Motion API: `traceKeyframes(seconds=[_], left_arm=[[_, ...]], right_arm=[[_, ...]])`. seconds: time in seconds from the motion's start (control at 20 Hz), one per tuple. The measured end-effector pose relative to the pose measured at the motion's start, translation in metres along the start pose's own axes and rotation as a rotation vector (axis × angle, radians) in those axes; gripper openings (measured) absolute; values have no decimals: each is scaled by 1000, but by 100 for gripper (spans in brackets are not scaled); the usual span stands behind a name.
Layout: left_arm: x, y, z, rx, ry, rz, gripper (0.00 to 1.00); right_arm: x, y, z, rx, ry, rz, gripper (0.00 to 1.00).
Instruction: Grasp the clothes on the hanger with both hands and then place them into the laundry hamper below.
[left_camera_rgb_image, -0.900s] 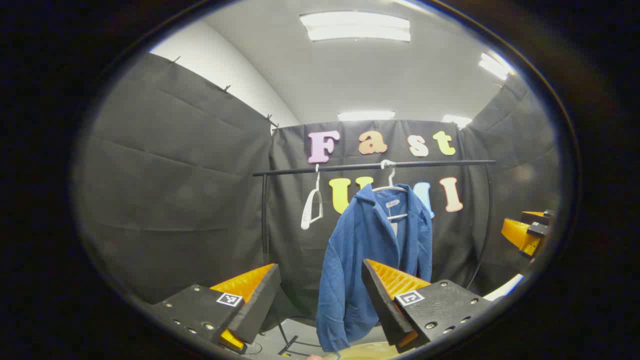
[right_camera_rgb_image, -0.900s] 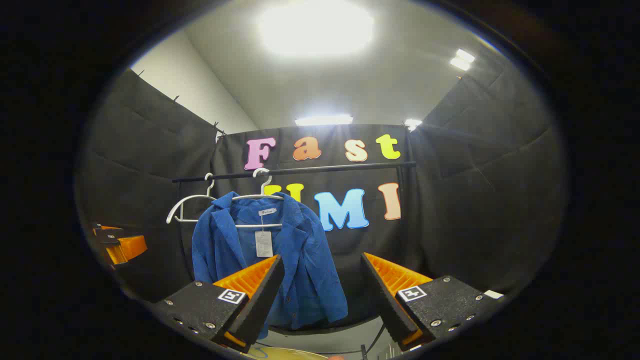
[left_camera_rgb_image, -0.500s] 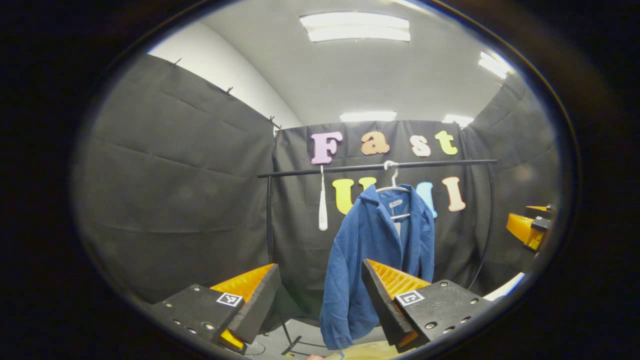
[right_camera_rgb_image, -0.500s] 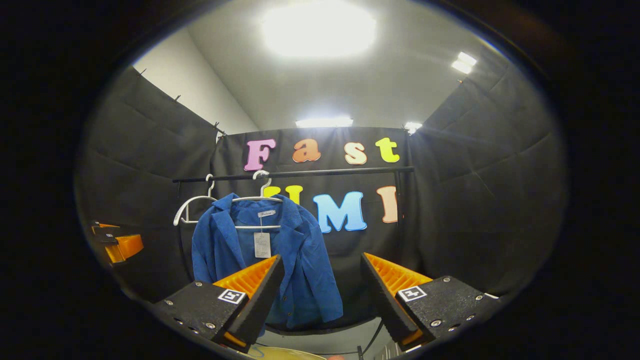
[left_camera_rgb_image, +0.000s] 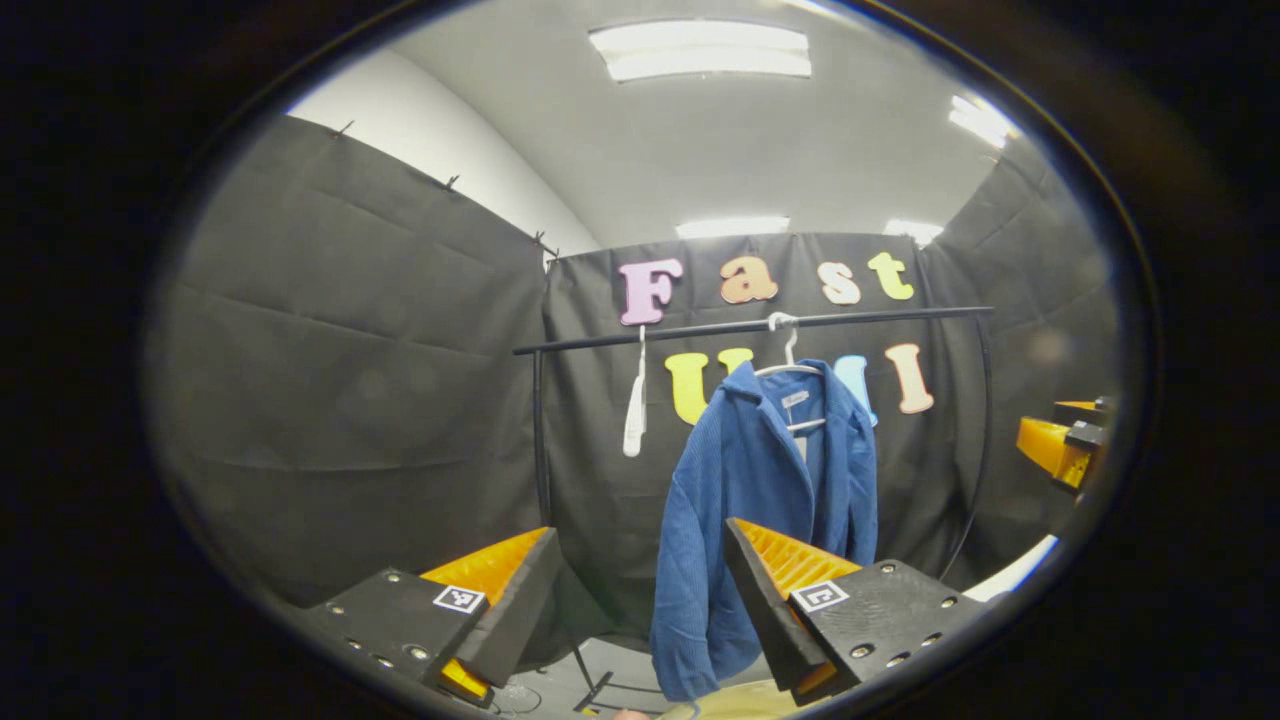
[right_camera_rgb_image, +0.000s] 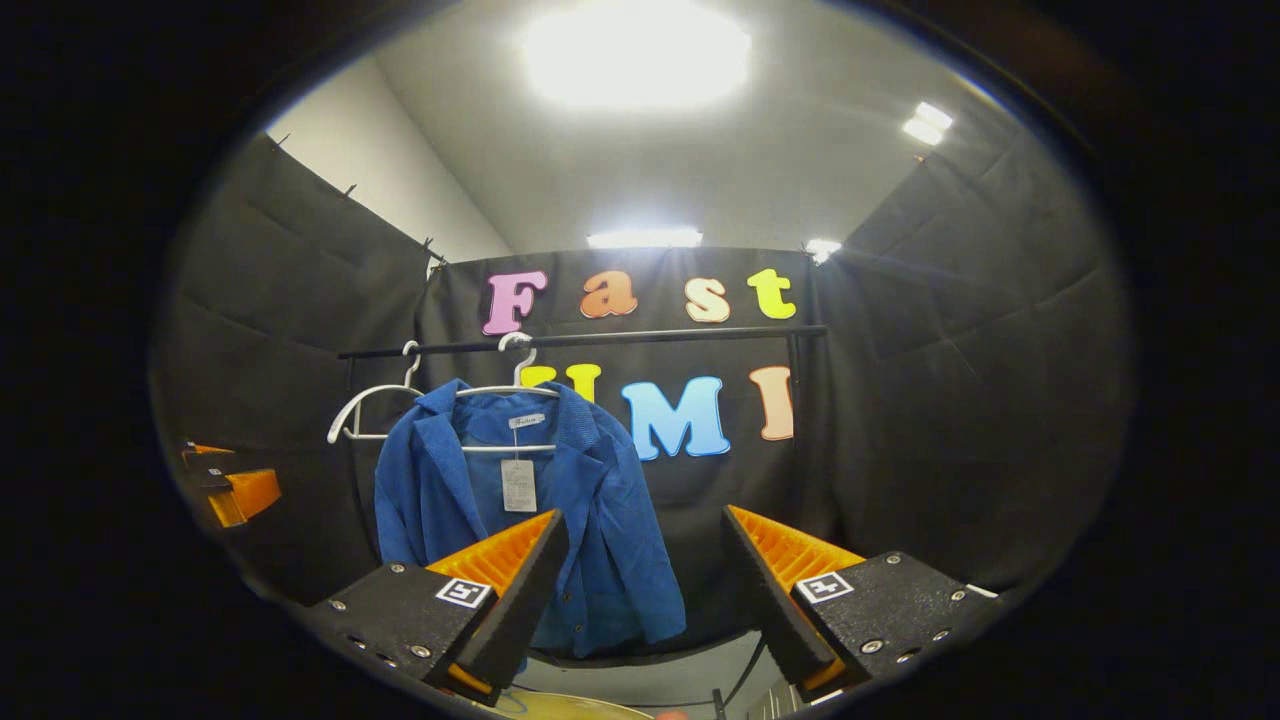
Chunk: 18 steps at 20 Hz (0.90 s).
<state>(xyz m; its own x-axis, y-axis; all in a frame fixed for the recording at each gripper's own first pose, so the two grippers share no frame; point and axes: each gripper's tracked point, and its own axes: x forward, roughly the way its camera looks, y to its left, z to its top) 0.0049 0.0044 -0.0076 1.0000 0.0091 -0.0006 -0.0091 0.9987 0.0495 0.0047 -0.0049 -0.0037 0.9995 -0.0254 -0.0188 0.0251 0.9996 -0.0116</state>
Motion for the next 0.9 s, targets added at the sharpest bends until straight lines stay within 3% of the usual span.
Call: traceKeyframes(seconds=[0.4, 0.9], left_arm=[[9, 15, 8, -3, -14, -25, 95], [46, 19, 32, -15, -54, -84, 95]], right_arm=[[3, 12, 16, -4, -22, -20, 95], [39, 44, 48, -7, -45, -5, 94]])
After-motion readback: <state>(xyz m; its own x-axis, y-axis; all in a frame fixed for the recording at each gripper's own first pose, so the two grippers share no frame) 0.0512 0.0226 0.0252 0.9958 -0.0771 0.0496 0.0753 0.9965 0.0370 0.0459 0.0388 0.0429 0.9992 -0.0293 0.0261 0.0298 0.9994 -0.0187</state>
